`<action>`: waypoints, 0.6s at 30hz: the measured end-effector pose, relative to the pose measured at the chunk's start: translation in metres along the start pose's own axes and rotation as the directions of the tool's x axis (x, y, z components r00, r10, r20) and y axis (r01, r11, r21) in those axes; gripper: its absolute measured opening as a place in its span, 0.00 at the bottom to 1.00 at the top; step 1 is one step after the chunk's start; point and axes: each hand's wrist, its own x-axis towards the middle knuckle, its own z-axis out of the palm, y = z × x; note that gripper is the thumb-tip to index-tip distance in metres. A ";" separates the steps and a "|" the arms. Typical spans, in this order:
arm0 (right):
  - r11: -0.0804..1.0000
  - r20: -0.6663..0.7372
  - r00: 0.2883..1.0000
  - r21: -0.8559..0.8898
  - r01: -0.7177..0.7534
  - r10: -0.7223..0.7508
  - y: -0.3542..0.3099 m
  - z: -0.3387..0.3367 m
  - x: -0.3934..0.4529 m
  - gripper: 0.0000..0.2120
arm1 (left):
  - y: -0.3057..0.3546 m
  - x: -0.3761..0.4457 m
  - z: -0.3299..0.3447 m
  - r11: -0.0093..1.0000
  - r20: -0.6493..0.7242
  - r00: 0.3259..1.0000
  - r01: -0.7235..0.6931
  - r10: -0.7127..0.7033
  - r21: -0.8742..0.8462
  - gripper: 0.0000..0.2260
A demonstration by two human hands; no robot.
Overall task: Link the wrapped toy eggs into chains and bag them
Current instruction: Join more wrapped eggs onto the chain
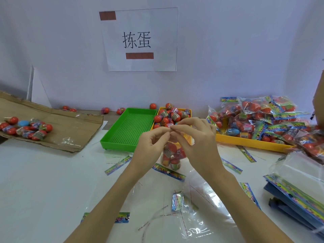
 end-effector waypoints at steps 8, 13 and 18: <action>0.978 -0.030 0.984 -0.114 0.174 -0.178 0.006 -0.007 0.003 0.05 | 0.002 -0.004 0.003 0.904 -0.040 0.972 -0.202 0.233 0.377 0.08; 0.965 -0.025 0.973 -0.138 0.225 -0.231 0.004 -0.006 0.005 0.05 | 0.003 -0.005 0.005 0.881 -0.076 0.958 -0.221 0.276 0.419 0.07; 0.976 -0.001 0.980 -0.088 0.198 -0.199 0.003 -0.005 0.005 0.01 | 0.005 -0.006 0.006 0.869 -0.081 0.950 -0.238 0.301 0.434 0.08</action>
